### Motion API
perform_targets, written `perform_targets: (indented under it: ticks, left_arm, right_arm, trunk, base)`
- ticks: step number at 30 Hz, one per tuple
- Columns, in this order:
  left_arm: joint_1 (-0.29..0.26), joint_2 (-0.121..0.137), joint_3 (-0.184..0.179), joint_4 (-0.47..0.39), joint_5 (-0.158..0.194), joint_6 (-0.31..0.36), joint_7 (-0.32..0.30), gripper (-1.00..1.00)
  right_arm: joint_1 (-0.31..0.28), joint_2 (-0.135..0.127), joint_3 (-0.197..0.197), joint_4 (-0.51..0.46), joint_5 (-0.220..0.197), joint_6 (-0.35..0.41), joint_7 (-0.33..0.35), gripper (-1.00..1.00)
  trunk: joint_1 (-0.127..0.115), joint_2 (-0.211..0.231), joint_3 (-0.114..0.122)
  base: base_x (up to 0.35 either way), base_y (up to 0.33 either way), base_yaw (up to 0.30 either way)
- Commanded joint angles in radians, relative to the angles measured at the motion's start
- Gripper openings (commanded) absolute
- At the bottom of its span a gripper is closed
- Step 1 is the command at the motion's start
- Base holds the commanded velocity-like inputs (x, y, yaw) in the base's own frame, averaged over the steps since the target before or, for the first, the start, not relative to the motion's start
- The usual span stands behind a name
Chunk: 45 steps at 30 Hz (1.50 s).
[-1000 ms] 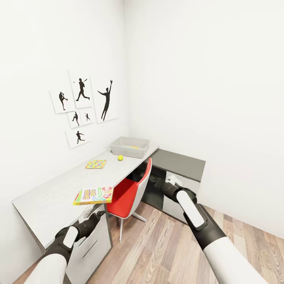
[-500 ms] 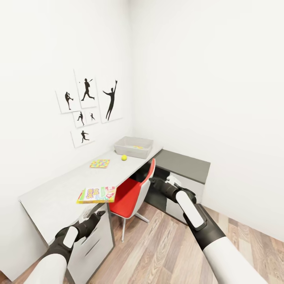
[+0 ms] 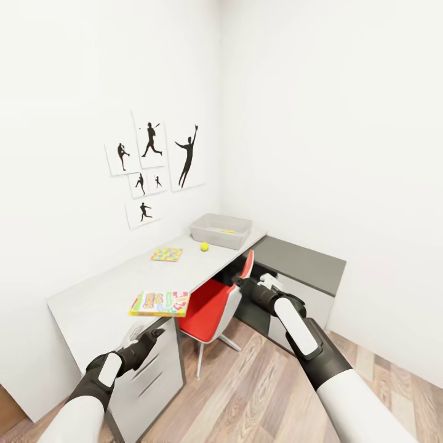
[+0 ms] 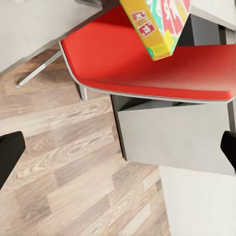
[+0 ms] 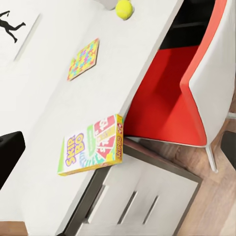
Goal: Put all the toys in the child's room - the three board games (two on the bed and one on the table), the two jigsaw puzzles on the table, and the tennis ball on the table - inside the toy box on the table in the child's room.
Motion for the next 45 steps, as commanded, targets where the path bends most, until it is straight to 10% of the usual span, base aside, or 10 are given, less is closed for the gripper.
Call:
perform_targets:
  ticks: [1, 45]
  left_arm:
    - [-0.001, -0.001, 0.008, -0.001, 0.004, 0.009, -0.002, 1.0]
    - [-0.001, -0.001, 0.006, -0.001, 0.003, 0.009, -0.002, 1.0]
  right_arm:
    - [-0.001, 0.0, 0.001, -0.002, -0.01, 0.001, -0.009, 1.0]
    - [-0.001, 0.0, 0.001, -0.002, -0.01, 0.0, -0.009, 1.0]
  trunk:
    - [0.001, -0.002, -0.002]
    - [0.001, -0.002, -0.002]
  base:
    - [0.005, -0.139, 0.224]
    - [0.0, -0.105, 0.052]
